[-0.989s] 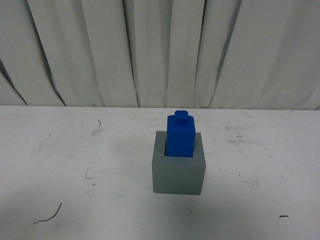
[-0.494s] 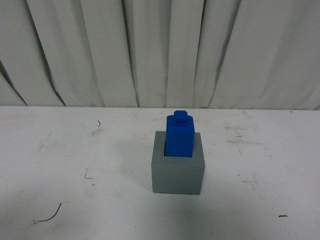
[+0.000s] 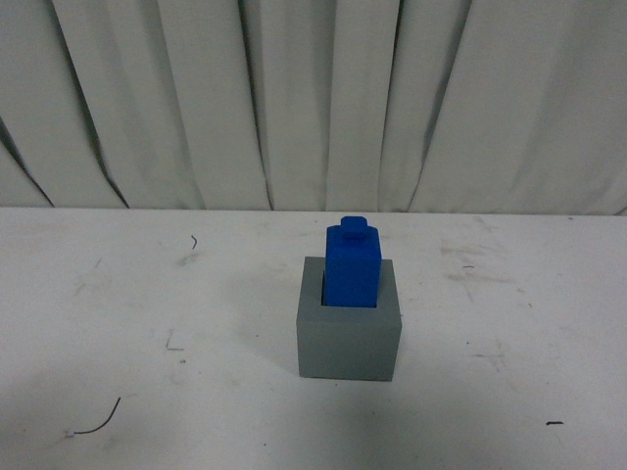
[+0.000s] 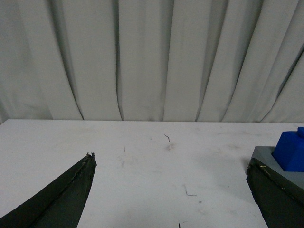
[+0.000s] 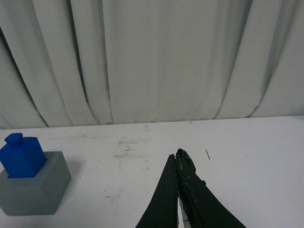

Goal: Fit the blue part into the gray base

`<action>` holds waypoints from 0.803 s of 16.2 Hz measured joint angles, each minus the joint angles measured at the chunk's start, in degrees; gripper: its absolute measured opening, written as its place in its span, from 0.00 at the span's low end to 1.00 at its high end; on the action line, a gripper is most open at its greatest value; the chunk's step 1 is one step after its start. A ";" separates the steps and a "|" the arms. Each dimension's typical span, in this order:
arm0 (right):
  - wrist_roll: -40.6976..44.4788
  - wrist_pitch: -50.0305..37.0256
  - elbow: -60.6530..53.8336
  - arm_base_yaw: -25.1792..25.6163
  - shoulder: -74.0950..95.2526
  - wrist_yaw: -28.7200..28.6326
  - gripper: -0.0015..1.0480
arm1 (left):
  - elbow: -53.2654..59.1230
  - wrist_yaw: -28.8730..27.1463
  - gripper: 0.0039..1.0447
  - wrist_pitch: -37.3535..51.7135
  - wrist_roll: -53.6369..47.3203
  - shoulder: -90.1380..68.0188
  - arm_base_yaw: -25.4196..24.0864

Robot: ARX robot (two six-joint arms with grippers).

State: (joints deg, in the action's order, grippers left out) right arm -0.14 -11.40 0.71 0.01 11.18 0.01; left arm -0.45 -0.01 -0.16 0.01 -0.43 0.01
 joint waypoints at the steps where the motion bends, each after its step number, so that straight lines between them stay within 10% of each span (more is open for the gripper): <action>1: 0.00 6.60 0.07 0.00 -4.50 0.02 0.02 | 0.00 0.00 0.94 0.00 0.00 0.00 0.00; 6: 0.09 11.54 0.04 0.00 -11.02 0.02 0.03 | 0.00 0.00 0.94 -0.02 0.00 0.00 0.00; 13: 0.07 11.61 0.04 0.00 -10.97 0.02 0.82 | 0.00 0.00 0.94 0.00 0.00 0.00 0.00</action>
State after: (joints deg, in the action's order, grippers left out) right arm -0.08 0.21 0.75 0.01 0.21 0.03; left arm -0.45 -0.01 -0.16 0.01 -0.43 0.01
